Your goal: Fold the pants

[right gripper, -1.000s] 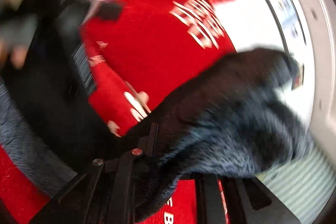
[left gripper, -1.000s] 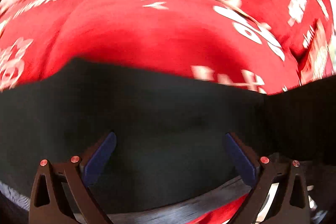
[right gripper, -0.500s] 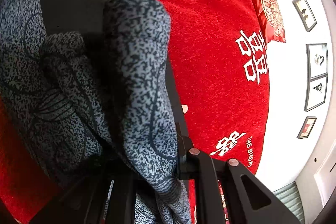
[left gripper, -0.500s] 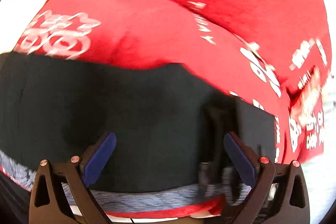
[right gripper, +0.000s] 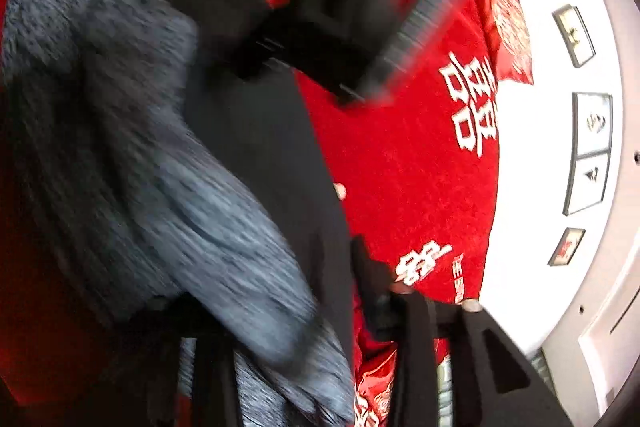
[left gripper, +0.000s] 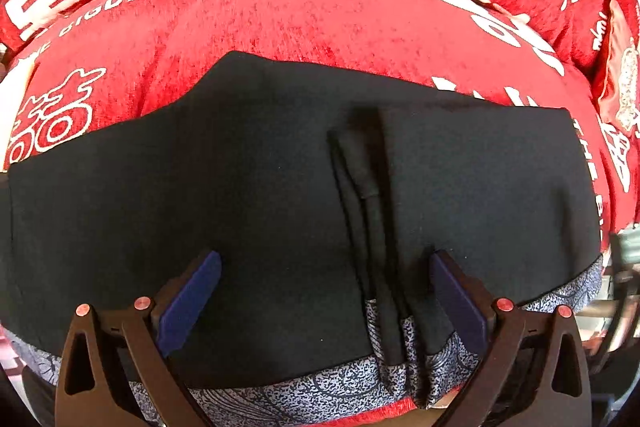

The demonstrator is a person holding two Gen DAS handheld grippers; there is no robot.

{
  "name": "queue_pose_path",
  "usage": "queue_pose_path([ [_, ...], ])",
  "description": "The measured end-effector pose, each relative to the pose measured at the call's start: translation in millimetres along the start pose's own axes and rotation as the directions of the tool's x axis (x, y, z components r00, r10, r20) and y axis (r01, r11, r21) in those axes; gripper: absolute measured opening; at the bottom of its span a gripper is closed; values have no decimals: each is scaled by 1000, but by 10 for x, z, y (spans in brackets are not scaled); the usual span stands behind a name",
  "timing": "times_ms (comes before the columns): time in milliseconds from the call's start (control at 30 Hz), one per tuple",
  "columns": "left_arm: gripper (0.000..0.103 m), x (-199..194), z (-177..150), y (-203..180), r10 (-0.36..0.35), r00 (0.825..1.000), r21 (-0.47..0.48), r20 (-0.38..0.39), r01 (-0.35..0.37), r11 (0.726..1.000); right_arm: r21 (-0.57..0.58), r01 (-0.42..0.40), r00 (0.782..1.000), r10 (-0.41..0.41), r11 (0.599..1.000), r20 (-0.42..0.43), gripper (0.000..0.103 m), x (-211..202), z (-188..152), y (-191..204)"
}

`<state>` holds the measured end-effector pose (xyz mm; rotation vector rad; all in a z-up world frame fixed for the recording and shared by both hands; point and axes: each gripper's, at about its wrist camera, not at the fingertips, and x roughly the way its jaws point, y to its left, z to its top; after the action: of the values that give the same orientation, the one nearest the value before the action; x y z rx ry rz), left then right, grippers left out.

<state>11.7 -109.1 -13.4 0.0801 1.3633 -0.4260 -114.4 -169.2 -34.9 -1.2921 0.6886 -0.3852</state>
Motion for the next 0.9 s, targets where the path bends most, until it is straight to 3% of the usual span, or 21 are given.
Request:
queue_pose_path([
  [33, 103, -2, 25, -13, 4, 1000, -2, -3, -4, 1000, 9, 6, 1000, -5, 1000, -10, 64, 24, -74, -62],
  [133, 103, 12, 25, -1, 8, 1000, -2, -10, -8, 1000, 15, 14, 999, -14, 1000, -30, 75, 68, -262, -165],
  [267, 103, 58, 73, -46, 18, 1000, 2, -11, -17, 1000, 0, 61, 992, -60, 998, -108, 78, 215, -690, -221],
  [333, 103, 36, 28, -40, 28, 1000, 11, -9, -28, 1000, 61, 17, 996, -12, 998, -86, 80, 176, -908, -299],
  [467, 103, 25, 45, -72, 45, 999, 14, -7, -45, 999, 84, -3, 997, 10, 996, -80, 80, -7, -885, -269],
  [533, 103, -58, 39, -81, 53, 999, -2, 10, -53, 999, 187, -118, 987, 136, 975, -84, 81, -42, -955, -440],
  [567, 103, -122, 29, -102, 61, 998, -5, 31, -61, 998, 269, -255, 957, 282, 929, -65, 81, -21, -973, -615],
  [600, 103, -178, 18, -124, 59, 997, -1, 53, -59, 998, 349, -393, 903, 429, 851, -29, 81, -34, -1006, -769],
  [633, 103, -238, 4, -157, 44, 996, 8, 77, -44, 999, 402, -481, 855, 518, 779, 19, 81, -70, -1008, -875],
  [667, 103, -296, -23, -217, 23, 995, 23, 101, -25, 999, 469, -576, 790, 604, 670, 107, 81, -101, -1060, -1056],
  [700, 103, -322, -67, -260, 13, 993, 38, 115, -17, 999, 511, -628, 746, 641, 587, 181, 82, -119, -1101, -1205],
  [733, 103, -331, -81, -330, 9, 992, 59, 126, -16, 998, 536, -649, 727, 648, 539, 229, 83, -130, -1133, -1306],
  [800, 103, -281, -137, -441, 35, 991, 90, 128, -47, 995, 576, -667, 710, 637, 473, 300, 83, -61, -1151, -1494],
  [900, 103, -128, -303, -504, 70, 993, 122, 92, -81, 989, 567, -709, 659, 681, 419, 321, 83, 221, -1078, -1502],
])
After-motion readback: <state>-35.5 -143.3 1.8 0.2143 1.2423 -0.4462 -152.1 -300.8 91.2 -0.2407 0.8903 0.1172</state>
